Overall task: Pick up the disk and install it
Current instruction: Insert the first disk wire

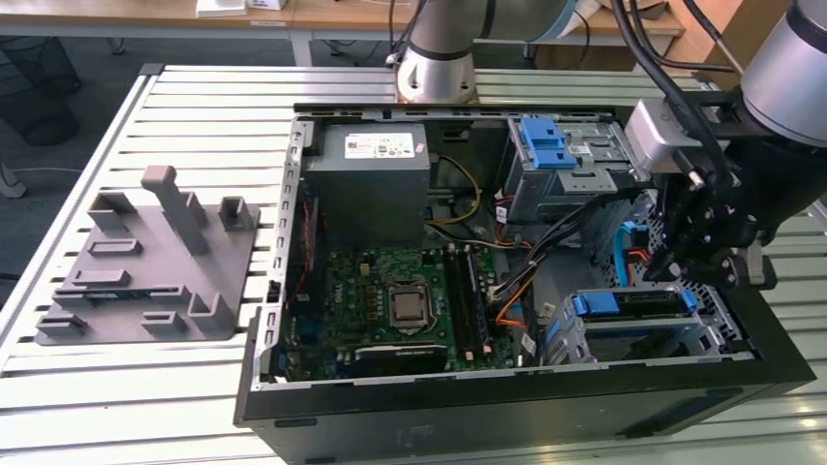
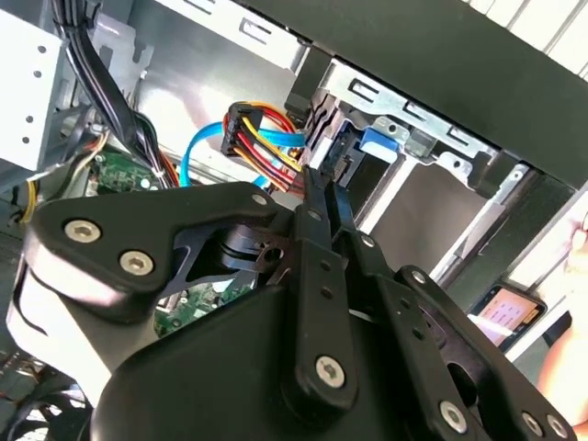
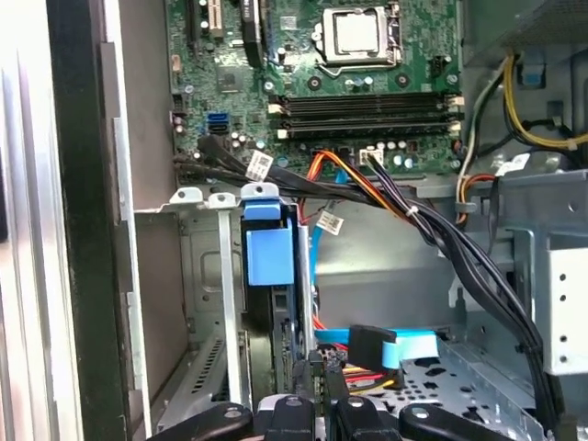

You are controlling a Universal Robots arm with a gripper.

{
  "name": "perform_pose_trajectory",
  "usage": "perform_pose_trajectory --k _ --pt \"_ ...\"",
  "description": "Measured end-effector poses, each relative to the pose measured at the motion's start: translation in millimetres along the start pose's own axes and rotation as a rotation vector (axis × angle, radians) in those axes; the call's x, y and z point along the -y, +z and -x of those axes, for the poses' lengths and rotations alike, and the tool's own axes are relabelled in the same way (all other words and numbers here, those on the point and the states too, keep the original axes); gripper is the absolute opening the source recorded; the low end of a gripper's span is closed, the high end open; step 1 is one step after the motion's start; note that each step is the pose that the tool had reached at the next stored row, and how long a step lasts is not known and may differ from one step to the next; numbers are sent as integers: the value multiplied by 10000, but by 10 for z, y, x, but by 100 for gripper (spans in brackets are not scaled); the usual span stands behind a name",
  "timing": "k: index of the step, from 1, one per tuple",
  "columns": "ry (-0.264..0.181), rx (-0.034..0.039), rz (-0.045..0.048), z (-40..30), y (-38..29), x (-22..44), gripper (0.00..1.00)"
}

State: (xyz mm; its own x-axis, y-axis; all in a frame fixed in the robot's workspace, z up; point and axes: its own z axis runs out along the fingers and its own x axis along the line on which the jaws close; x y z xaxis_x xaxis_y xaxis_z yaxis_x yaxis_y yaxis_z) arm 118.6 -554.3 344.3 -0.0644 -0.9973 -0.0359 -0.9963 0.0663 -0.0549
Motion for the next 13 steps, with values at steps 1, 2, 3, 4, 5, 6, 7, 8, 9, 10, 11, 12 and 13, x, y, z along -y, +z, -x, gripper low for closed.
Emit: perform_pose_trajectory --k 1,2,3,4,5,6,7,8,9,10,11,12,13 --pt "-3 -3 19 -17 6 1 16" --pt "-4 -7 32 -34 10 5 16" --pt "-4 -12 36 -50 13 10 16" --pt "-4 -18 40 -63 16 18 16" --pt "-3 -23 45 -66 21 32 16" --pt "-3 -28 51 -67 25 49 16" --pt "-3 -29 60 -68 30 63 16" --pt "-3 -29 68 -67 34 71 16" --pt "-3 -37 71 -67 36 70 16" --pt "-3 -48 74 -68 38 70 16" --pt "-3 -62 77 -68 42 70 16" --pt "-4 -71 84 -68 48 69 16" --pt "-5 -88 89 -69 55 69 16"
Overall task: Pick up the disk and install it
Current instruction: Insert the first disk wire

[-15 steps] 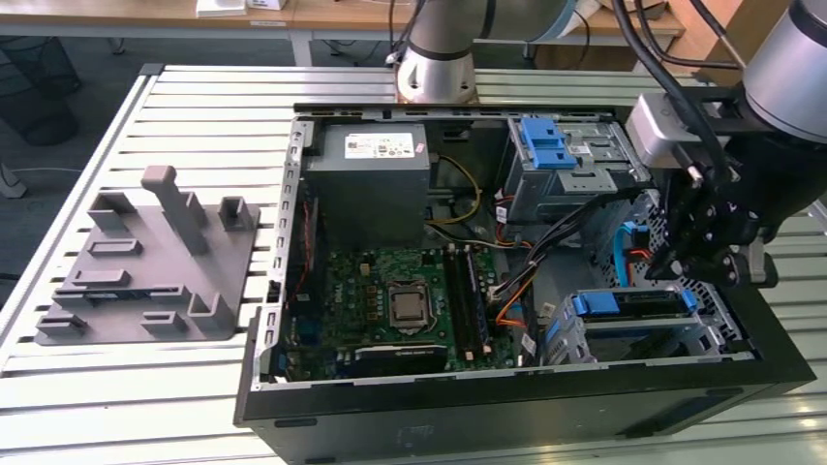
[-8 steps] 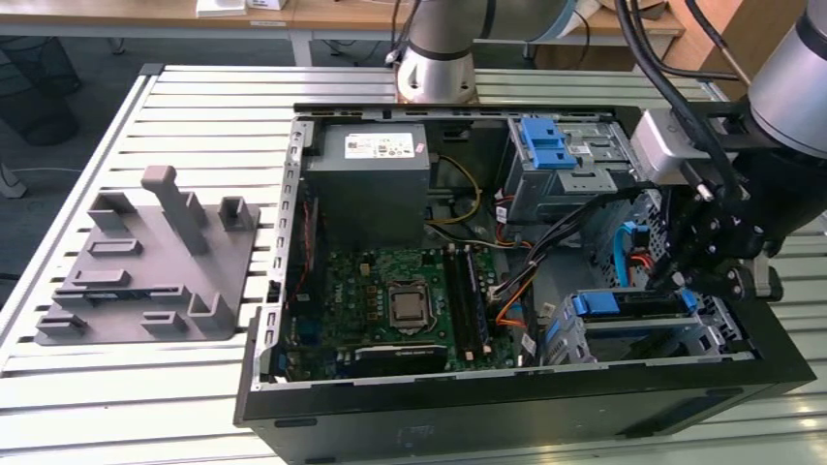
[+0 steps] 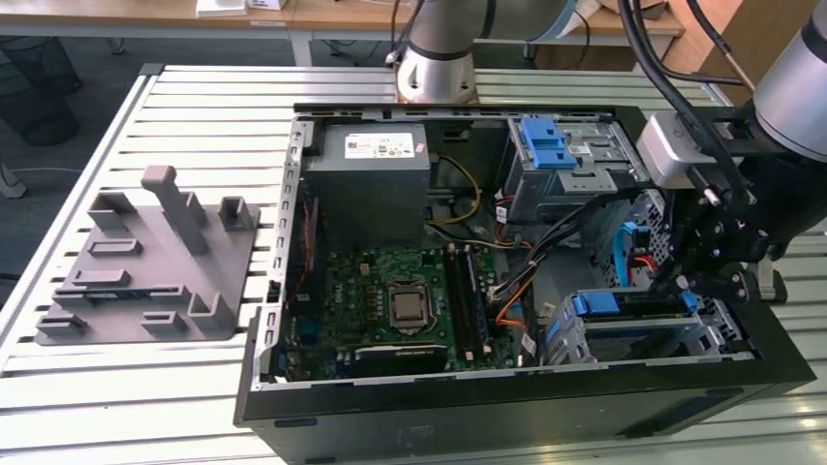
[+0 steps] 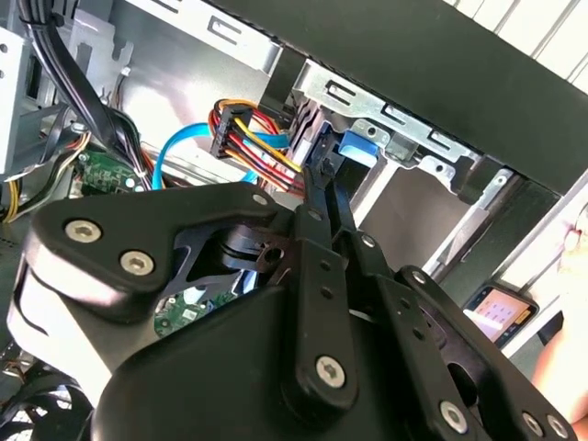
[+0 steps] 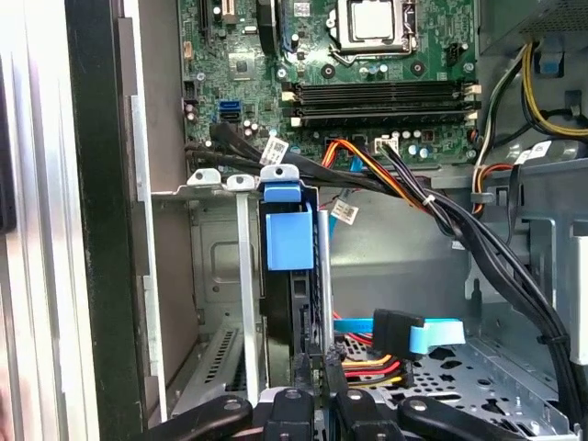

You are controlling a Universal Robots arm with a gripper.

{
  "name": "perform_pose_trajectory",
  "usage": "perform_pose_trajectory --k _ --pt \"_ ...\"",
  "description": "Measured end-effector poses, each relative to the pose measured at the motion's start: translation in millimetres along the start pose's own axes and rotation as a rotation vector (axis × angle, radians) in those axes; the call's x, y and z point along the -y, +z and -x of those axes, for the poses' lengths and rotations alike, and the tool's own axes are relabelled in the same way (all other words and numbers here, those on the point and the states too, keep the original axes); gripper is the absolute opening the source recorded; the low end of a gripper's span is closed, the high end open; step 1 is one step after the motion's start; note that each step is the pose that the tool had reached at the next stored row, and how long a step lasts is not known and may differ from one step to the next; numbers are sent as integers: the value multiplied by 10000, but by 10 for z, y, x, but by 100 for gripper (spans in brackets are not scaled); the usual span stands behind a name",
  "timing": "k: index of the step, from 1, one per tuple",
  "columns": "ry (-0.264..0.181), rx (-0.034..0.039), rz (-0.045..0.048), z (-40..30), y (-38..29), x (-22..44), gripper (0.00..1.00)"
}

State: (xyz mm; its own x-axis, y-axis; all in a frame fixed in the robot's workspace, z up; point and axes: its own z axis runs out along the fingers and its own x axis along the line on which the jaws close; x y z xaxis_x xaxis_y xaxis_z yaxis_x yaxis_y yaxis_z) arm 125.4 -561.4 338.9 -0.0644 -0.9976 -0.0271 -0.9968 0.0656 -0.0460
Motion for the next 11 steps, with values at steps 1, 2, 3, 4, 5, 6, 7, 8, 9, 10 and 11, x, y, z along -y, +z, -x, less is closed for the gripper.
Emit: perform_pose_trajectory --k 1,2,3,4,5,6,7,8,9,10,11 --pt "-1 -19 6 0 8 -1 16" --pt "-1 -31 14 -1 18 -1 16" --pt "-1 -36 19 -1 24 -1 16" --pt "-1 -38 22 -1 27 -1 16" --pt "-1 -40 24 -1 29 -1 16" --pt "-1 -39 25 -1 31 -1 16" --pt "-1 -40 28 -1 31 -1 16" --pt "-1 -39 29 -1 32 -1 16" --pt "-1 -38 33 -1 33 -1 16" --pt "-1 -36 41 -1 31 -1 16" --pt "-1 -35 52 -1 29 -1 16"
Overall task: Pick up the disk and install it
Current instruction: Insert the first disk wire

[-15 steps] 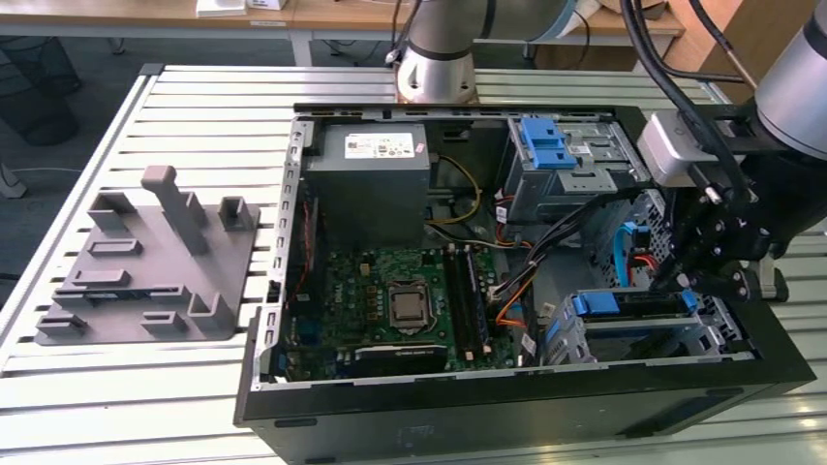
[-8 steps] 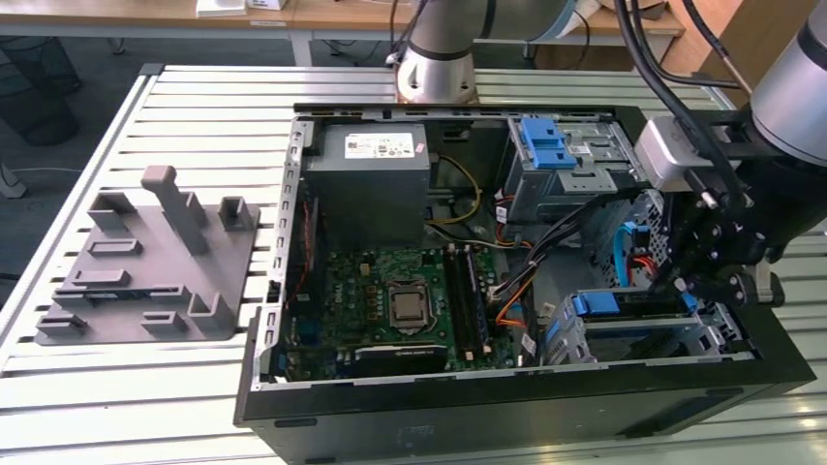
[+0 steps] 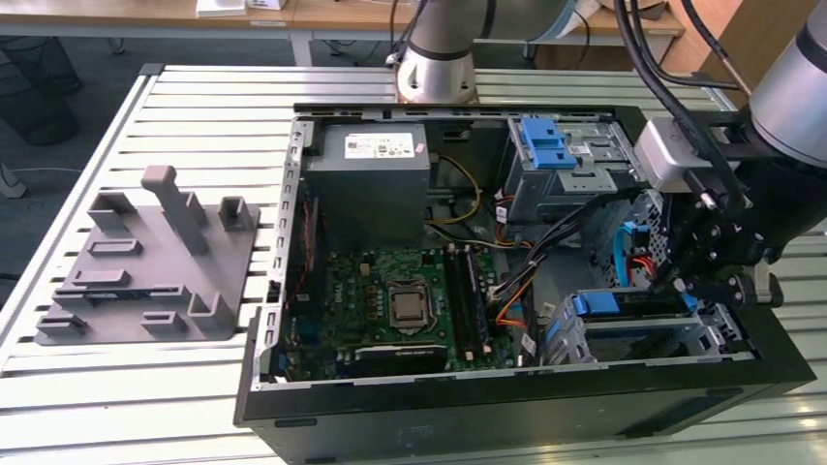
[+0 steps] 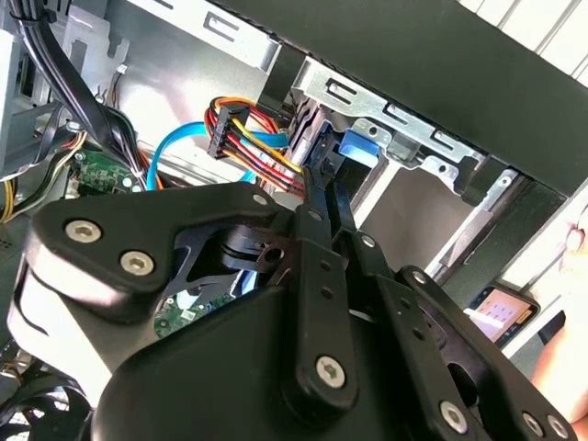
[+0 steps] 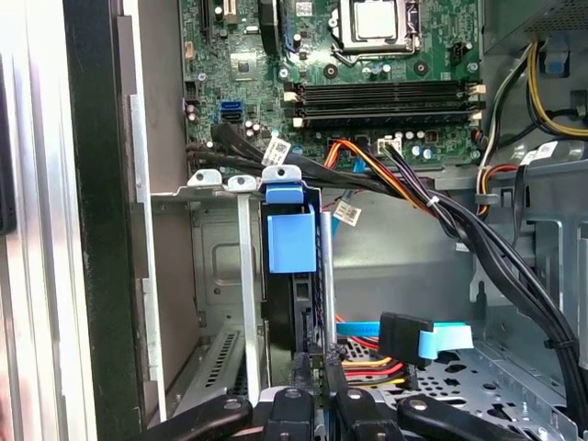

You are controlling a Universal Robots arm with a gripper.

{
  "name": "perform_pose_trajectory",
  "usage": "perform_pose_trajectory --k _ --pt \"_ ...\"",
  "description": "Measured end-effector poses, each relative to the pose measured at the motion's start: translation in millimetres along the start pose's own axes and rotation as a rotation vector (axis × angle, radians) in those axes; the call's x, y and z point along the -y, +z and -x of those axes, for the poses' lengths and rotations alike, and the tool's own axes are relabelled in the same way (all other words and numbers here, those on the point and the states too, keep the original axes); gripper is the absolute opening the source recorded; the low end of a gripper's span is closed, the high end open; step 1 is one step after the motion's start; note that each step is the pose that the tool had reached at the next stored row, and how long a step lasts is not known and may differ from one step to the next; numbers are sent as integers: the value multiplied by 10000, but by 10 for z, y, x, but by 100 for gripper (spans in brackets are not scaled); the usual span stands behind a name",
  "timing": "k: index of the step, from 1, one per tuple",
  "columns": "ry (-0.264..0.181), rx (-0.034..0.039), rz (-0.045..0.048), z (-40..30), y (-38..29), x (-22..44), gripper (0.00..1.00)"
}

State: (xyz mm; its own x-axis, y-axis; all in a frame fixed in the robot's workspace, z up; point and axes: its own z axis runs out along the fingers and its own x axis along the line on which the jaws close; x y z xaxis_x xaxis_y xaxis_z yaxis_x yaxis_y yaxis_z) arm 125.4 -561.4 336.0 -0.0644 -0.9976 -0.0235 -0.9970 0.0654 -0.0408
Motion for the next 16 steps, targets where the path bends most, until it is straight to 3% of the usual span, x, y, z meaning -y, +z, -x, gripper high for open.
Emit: perform_pose_trajectory --k 4,16 --pt "2 -11 49 1 -10 0 16" --pt "0 -30 50 0 13 1 16"
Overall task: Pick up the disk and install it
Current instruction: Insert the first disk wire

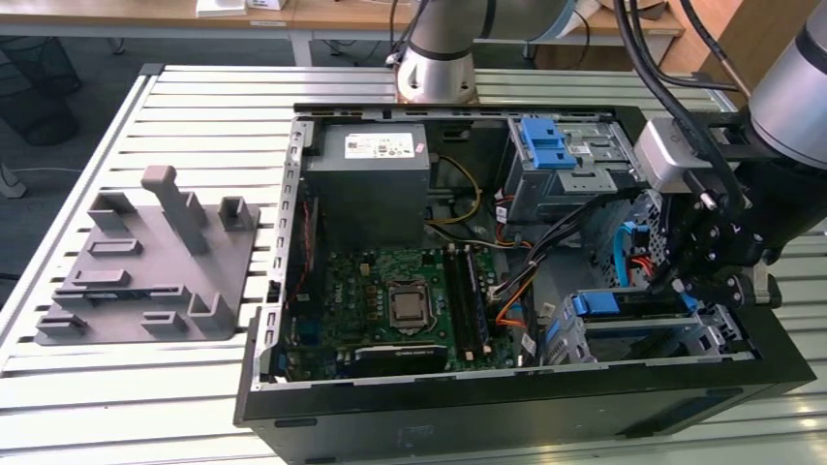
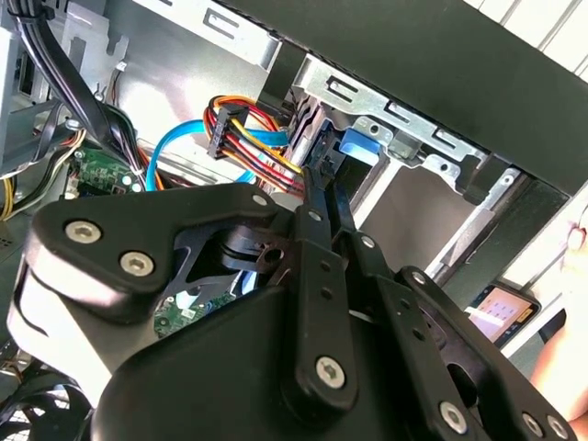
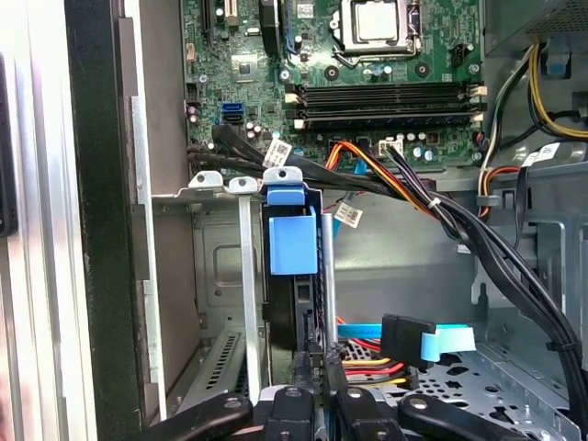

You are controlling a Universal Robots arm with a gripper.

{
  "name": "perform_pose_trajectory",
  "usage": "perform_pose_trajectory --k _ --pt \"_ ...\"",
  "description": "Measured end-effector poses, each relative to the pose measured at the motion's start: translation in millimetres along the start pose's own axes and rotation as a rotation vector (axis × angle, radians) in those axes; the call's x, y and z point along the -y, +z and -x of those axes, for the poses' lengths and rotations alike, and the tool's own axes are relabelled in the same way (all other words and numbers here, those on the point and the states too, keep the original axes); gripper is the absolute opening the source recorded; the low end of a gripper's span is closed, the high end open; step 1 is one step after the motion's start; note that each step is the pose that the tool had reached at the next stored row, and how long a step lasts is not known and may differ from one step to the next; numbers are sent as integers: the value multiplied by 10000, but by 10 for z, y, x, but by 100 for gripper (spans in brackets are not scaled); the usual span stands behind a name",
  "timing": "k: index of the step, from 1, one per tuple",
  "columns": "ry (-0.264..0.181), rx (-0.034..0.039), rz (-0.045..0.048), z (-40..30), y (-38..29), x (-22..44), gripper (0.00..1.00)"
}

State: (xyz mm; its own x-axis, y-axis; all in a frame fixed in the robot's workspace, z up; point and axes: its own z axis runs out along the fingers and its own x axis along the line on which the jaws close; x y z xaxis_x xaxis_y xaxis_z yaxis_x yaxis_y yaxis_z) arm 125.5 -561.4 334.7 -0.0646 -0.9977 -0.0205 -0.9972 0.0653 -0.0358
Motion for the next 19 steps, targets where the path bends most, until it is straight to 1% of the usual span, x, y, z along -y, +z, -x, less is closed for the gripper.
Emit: perform_pose_trajectory --k 2,7,12,19 --pt "0 -20 0 0 2 0 16" --pt "0 -51 47 1 -14 7 16" --pt "-1 -58 51 2 -14 13 16" --pt "0 -58 52 1 5 14 16"
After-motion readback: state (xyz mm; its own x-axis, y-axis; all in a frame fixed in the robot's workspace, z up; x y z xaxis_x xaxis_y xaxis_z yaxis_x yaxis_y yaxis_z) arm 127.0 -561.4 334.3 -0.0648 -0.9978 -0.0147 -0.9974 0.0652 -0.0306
